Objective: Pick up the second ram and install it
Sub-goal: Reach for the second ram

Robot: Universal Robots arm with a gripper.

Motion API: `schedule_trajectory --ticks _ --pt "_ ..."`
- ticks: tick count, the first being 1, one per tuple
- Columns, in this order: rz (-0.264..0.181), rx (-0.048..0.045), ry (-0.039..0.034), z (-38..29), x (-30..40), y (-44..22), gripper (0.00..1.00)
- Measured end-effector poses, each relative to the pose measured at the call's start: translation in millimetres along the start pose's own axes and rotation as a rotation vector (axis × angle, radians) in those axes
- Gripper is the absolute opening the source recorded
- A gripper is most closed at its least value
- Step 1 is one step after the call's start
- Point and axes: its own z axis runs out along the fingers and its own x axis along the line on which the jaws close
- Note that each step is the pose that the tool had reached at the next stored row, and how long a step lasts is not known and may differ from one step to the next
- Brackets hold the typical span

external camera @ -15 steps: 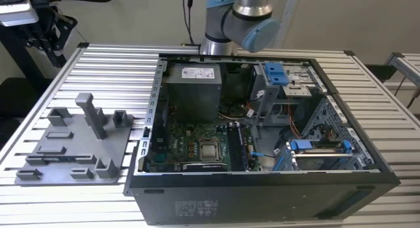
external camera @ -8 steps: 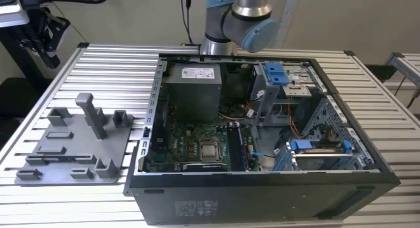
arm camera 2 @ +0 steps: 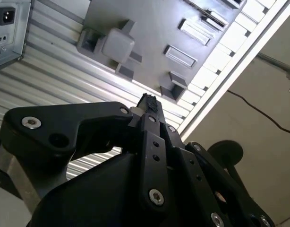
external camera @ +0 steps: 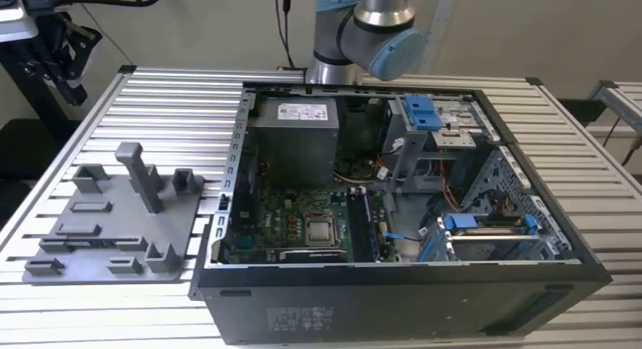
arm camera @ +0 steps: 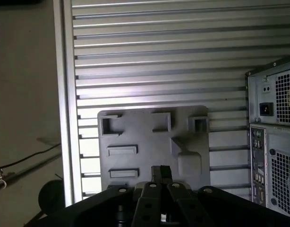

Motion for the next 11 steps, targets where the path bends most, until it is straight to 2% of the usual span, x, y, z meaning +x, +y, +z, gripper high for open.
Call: schedule_trajectory --ticks 2,5,7,11 --pt "0.0 -0.0001 0.0 0.6 0.1 -0.9 0.11" --pt "0.0 0.0 0.0 1.9 -0.4 -6.2 0.11" --pt "0.0 0.0 0.0 3.0 -0.7 -11.2 0.11" --pt "0.0 0.0 0.0 5.1 -1.7 -25.1 0.11"
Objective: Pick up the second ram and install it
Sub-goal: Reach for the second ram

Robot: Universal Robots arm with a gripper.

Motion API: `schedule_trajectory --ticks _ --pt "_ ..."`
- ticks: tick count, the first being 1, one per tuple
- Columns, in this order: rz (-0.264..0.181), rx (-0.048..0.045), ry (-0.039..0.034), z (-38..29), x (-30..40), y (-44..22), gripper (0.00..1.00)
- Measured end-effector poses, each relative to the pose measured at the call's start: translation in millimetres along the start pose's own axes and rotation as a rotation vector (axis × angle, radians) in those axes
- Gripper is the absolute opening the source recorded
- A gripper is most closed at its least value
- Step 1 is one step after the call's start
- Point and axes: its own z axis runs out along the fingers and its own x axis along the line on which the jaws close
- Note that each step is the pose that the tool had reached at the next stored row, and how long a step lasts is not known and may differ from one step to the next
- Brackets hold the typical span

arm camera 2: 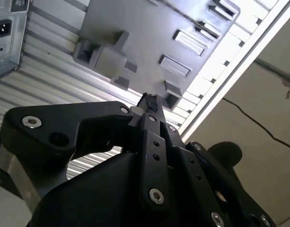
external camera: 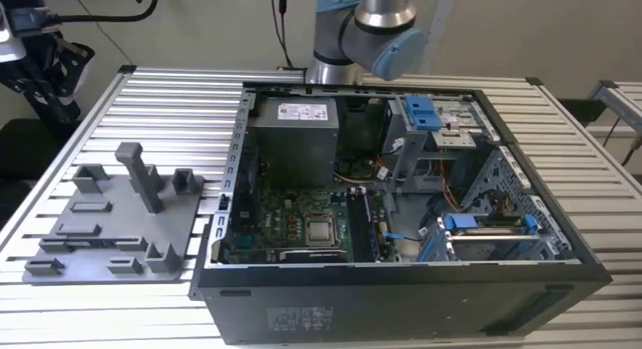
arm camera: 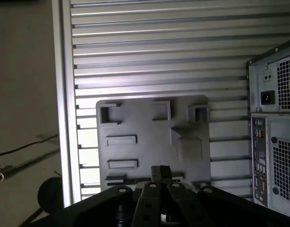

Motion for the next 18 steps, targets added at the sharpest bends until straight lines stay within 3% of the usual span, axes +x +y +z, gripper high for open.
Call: schedule_trajectory --ticks 4,10,14,18 --pt "0.0 0.0 0.0003 2.4 -1.5 -12.7 0.11" --pt "-0.001 0.0003 0.0035 6.8 -5.5 -25.1 0.11" --pt "-0.002 0.0003 0.0044 9.4 -6.9 -31.2 0.11" --pt "-0.002 0.0004 0.0047 10.2 -7.0 -32.1 0.11"
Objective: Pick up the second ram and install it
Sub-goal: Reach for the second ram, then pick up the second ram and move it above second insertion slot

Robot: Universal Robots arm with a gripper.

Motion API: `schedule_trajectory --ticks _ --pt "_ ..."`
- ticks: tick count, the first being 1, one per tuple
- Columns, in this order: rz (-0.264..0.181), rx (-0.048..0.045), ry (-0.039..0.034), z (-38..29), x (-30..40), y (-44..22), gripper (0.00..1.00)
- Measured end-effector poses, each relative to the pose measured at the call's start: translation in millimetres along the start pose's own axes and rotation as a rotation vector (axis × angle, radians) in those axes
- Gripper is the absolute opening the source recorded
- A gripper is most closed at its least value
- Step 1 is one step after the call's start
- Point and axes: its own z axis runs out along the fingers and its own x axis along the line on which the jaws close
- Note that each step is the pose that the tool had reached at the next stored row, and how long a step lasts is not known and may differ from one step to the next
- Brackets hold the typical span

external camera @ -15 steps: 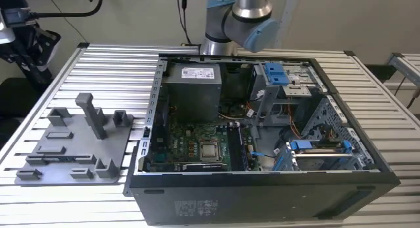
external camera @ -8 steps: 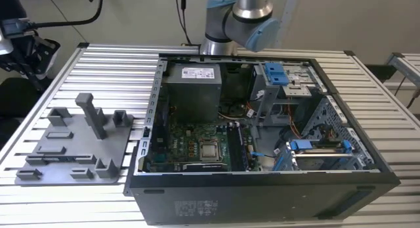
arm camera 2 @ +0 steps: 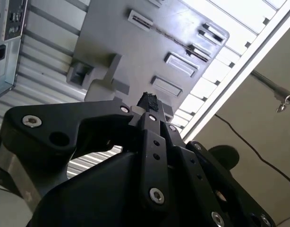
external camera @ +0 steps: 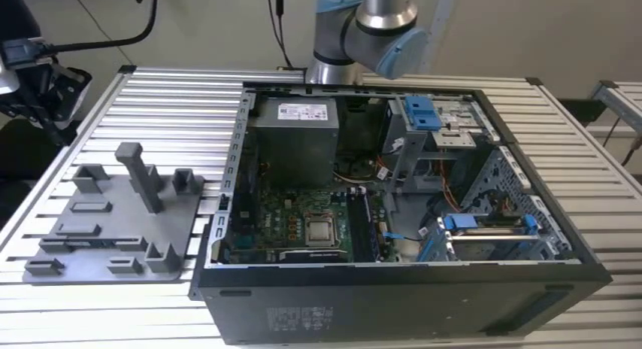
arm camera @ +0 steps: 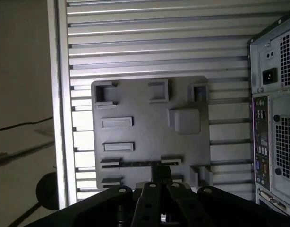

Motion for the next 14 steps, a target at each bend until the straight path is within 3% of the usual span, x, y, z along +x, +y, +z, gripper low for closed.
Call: schedule_trajectory --ticks 14 --pt "0.0 -0.0001 -0.0004 0.4 0.0 -0.1 0.11"
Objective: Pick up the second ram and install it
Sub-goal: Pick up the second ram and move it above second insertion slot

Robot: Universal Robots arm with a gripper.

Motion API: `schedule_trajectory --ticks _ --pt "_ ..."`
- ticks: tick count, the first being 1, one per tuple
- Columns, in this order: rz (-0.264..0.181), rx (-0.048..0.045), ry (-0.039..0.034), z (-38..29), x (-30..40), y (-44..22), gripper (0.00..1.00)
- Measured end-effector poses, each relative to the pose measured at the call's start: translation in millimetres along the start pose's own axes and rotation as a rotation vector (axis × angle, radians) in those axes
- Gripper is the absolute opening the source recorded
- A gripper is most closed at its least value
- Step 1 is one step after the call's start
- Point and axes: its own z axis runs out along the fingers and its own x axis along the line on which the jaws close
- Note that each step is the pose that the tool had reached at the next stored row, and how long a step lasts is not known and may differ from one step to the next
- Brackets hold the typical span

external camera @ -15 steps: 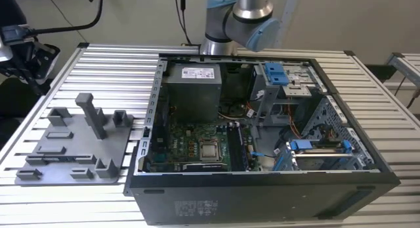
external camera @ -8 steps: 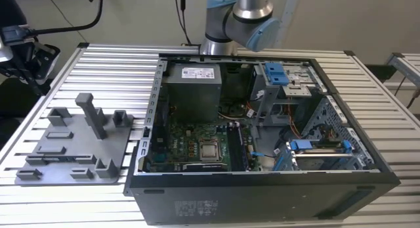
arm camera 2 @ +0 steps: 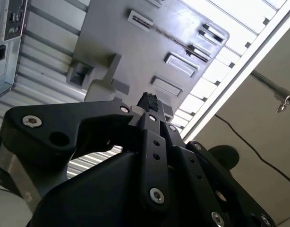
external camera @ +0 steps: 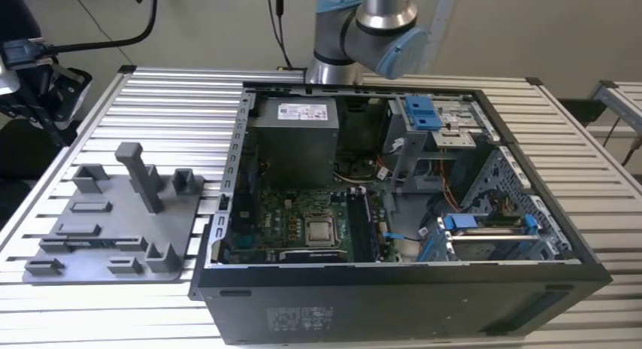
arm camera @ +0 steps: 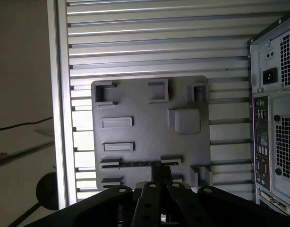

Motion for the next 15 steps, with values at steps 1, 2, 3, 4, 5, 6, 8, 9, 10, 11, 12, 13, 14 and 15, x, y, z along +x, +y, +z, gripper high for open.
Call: schedule_trajectory --ticks 1,2,3,4,5,6,8,9,10,11,12,13,14,15 --pt "0.0 0.0 0.0 0.0 0.0 0.0 0.11" --pt "0.0 -0.0001 0.0 0.0 0.0 0.0 0.11" --pt "0.0 -0.0001 0.0 0.0 0.0 0.0 0.11" --pt "0.0 -0.0001 0.0 0.0 0.0 0.0 0.11" --pt "-0.001 -0.0001 0.0 0.0 0.0 0.0 0.11" --pt "-0.003 -0.0003 0.0 0.1 0.1 0.0 0.11" --pt "-0.011 -0.0002 0.0004 0.1 0.5 0.2 0.11" --pt "-0.016 0.0 0.0008 0.0 0.7 0.2 0.11" --pt "-0.021 0.0004 0.0009 0.1 0.9 0.4 0.11" --pt "-0.028 0.0012 0.0011 0.1 1.1 0.5 0.11" --pt "-0.038 0.002 0.0018 0.0 1.3 0.6 0.11" --pt "-0.05 0.0025 0.0023 0.0 1.5 0.6 0.11" --pt "-0.061 0.0029 0.0027 0.0 1.6 0.7 0.11" --pt "-0.073 0.003 0.0033 0.0 1.7 0.7 0.11"
